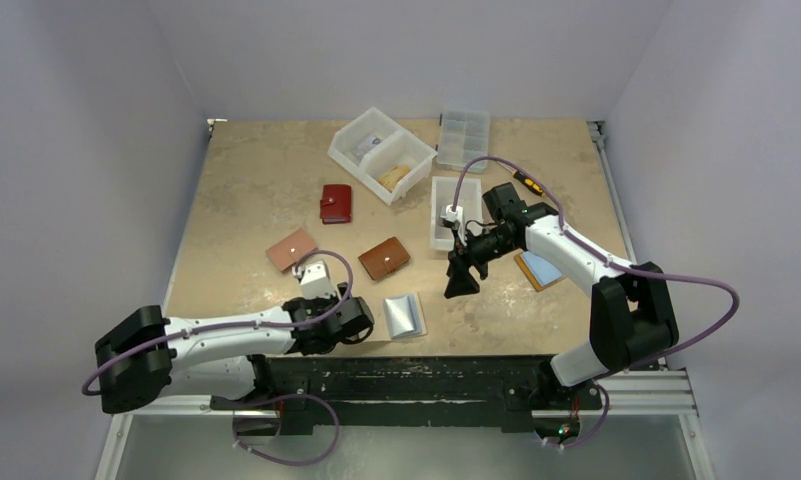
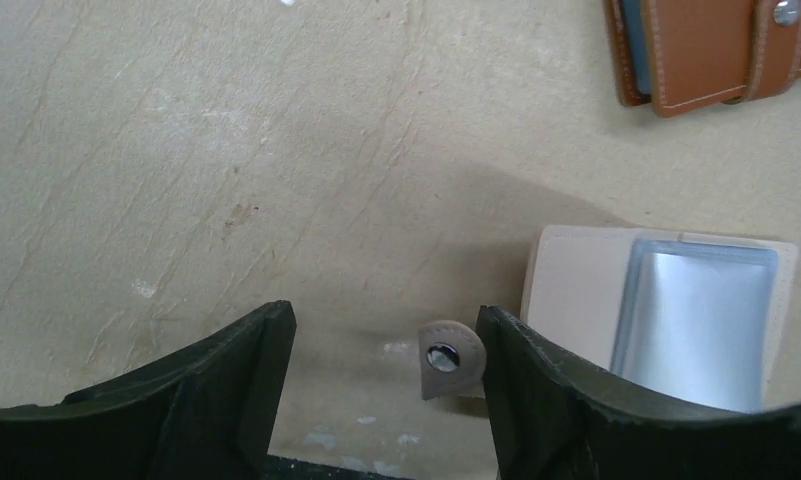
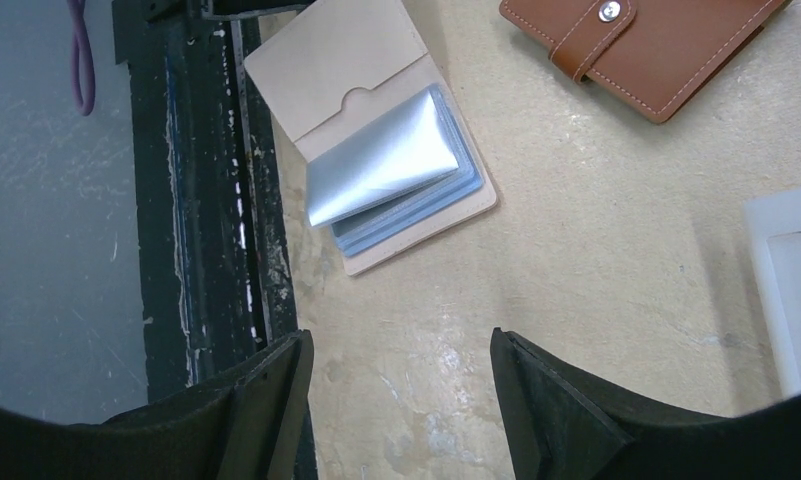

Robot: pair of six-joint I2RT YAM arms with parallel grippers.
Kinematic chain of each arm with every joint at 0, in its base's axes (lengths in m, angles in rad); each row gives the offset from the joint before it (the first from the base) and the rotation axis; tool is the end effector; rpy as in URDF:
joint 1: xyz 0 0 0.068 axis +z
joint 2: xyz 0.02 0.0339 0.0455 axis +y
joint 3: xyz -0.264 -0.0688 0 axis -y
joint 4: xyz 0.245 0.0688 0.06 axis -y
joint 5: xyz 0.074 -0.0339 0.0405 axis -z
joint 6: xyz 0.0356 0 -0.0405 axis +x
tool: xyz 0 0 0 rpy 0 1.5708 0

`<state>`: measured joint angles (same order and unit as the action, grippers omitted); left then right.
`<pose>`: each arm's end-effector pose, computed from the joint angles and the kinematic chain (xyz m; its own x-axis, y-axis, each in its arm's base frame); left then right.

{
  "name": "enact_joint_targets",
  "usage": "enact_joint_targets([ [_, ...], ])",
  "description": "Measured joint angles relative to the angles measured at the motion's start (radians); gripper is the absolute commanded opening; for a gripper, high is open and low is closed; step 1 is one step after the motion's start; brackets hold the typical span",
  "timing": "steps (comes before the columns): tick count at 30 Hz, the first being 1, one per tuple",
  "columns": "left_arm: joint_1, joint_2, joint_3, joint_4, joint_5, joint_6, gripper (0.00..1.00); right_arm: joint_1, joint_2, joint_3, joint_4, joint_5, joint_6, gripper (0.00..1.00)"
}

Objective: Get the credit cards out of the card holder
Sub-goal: Open the card holder at the center of the board.

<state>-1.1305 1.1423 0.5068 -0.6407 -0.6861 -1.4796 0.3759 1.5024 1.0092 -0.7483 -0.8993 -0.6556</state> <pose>0.0940 -0.1465 0.1593 -0.6561 -0.4153 -0.6302 -0.3495 0.9072 -0.2339 0.2477 0.1277 0.2228 -0.4149 -0.5715 -0.7080 -0.9043 0.1733 0.3901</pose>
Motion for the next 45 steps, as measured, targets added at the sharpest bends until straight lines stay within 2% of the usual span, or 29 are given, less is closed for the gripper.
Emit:
enact_joint_targets([
  [3,-0.004,0.011,0.092,-0.082,-0.003,0.027,0.71,0.000,0.000,0.000,0.000,0.001,-0.001,0.73],
  [5,-0.014,-0.023,0.126,-0.077,-0.006,0.092,0.73,0.000,0.000,0.000,0.000,0.001,-0.002,0.73],
  [7,-0.027,-0.095,0.127,-0.030,0.012,0.187,0.76,0.000,-0.001,0.000,-0.001,0.001,-0.003,0.73],
  [12,-0.037,-0.300,0.116,0.110,0.088,0.378,0.78,0.002,-0.011,0.000,-0.004,0.011,-0.007,0.73],
  [14,-0.037,-0.327,0.121,0.111,0.090,0.412,0.81,0.002,-0.015,0.000,-0.005,0.015,-0.009,0.73],
  [18,-0.037,-0.345,0.126,0.112,0.106,0.464,0.97,0.002,-0.017,0.000,-0.007,0.018,-0.012,0.73],
  [20,-0.037,-0.362,0.119,0.166,0.142,0.496,0.97,0.002,-0.017,0.000,-0.007,0.018,-0.014,0.73],
  [22,-0.037,-0.362,0.115,0.238,0.192,0.517,0.93,0.003,-0.017,0.000,-0.007,0.019,-0.016,0.73],
  [25,-0.037,-0.288,0.127,0.320,0.272,0.549,0.86,0.003,-0.017,0.000,-0.007,0.019,-0.018,0.73],
  [28,-0.039,-0.137,0.179,0.366,0.353,0.583,0.78,0.003,-0.017,0.000,-0.007,0.019,-0.018,0.73],
  [31,-0.048,-0.016,0.220,0.376,0.380,0.601,0.74,0.003,-0.017,0.000,-0.007,0.019,-0.018,0.73],
  [38,-0.058,0.228,0.322,0.282,0.289,0.595,0.73,0.003,-0.017,0.000,-0.007,0.021,-0.018,0.73],
  [45,-0.068,0.385,0.386,0.197,0.226,0.571,0.72,0.003,-0.017,0.000,-0.007,0.025,-0.018,0.73],
])
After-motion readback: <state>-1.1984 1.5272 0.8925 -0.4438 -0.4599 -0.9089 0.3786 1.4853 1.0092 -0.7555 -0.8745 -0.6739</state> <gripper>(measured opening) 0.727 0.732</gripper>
